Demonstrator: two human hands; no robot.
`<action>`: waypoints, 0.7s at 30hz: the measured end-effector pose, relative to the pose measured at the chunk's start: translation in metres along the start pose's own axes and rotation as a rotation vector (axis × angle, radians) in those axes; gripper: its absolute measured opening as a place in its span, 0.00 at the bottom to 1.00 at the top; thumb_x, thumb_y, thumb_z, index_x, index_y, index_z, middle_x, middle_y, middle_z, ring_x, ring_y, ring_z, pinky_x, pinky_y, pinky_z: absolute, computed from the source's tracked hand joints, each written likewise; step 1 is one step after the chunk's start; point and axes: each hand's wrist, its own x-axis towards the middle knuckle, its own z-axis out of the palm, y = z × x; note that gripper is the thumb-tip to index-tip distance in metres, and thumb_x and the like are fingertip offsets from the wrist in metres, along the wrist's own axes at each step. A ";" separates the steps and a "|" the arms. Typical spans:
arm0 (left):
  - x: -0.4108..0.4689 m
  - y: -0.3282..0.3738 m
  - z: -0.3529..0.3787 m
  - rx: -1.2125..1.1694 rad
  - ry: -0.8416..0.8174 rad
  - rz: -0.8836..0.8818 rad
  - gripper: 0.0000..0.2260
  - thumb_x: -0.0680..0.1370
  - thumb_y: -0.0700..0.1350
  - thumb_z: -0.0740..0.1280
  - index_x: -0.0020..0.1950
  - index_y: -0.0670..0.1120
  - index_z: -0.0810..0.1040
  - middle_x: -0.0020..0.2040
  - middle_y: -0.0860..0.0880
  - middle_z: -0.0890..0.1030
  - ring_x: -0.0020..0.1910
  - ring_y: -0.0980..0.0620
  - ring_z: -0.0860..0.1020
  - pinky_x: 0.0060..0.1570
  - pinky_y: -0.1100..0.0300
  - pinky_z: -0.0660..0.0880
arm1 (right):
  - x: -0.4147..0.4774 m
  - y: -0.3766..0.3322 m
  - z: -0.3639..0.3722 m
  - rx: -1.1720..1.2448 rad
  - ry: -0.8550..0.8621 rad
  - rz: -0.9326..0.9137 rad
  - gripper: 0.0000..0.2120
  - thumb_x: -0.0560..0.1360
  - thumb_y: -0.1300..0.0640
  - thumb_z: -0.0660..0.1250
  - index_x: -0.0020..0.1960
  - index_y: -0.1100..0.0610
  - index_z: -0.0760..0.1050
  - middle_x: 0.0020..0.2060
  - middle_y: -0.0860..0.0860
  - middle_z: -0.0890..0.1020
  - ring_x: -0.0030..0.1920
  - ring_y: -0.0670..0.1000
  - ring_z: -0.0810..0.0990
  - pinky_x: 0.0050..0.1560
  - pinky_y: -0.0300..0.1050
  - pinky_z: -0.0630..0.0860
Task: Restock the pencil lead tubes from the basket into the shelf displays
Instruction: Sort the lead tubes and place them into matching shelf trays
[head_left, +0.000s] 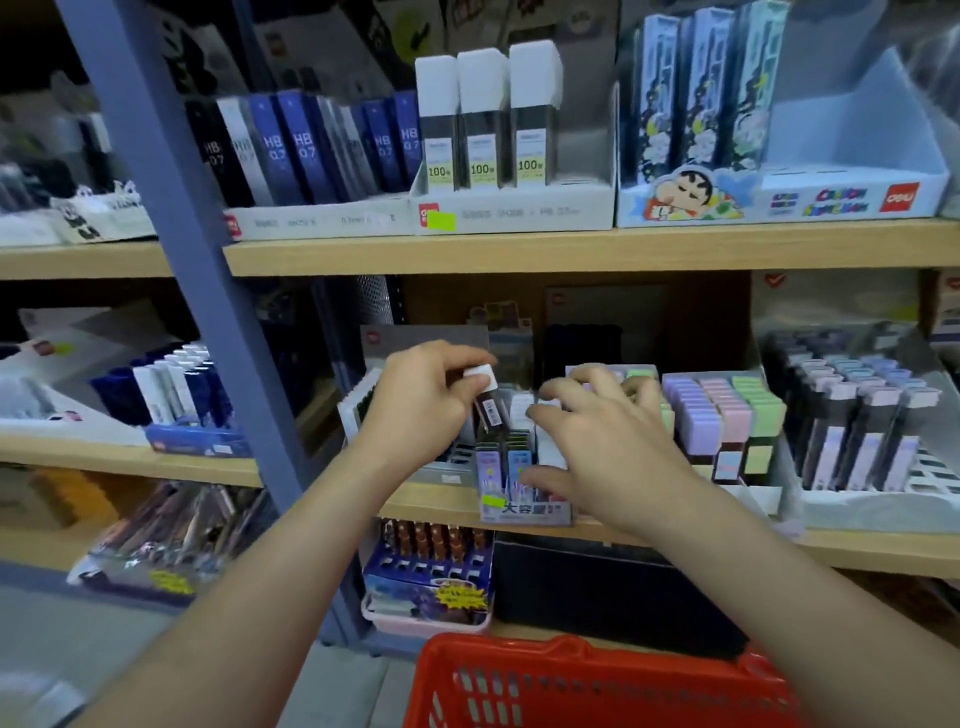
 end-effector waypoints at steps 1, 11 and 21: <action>0.001 -0.003 0.002 -0.001 0.003 0.015 0.09 0.77 0.42 0.70 0.56 0.48 0.84 0.46 0.55 0.79 0.46 0.58 0.76 0.46 0.72 0.66 | 0.003 -0.001 0.001 -0.011 -0.015 -0.019 0.27 0.75 0.35 0.62 0.67 0.50 0.72 0.68 0.46 0.69 0.70 0.52 0.58 0.58 0.56 0.57; 0.010 -0.020 0.011 -0.145 0.007 0.030 0.08 0.77 0.42 0.70 0.55 0.48 0.84 0.43 0.59 0.78 0.45 0.58 0.77 0.44 0.76 0.67 | 0.001 -0.001 0.007 -0.064 -0.118 -0.001 0.25 0.76 0.36 0.61 0.70 0.43 0.67 0.73 0.48 0.62 0.73 0.54 0.53 0.62 0.58 0.55; 0.014 -0.015 0.019 -0.049 -0.101 0.154 0.09 0.77 0.43 0.69 0.57 0.49 0.83 0.47 0.55 0.79 0.48 0.59 0.74 0.50 0.66 0.68 | 0.018 0.004 -0.007 -0.051 -0.266 0.018 0.23 0.75 0.34 0.61 0.67 0.39 0.70 0.74 0.50 0.57 0.74 0.57 0.50 0.64 0.62 0.58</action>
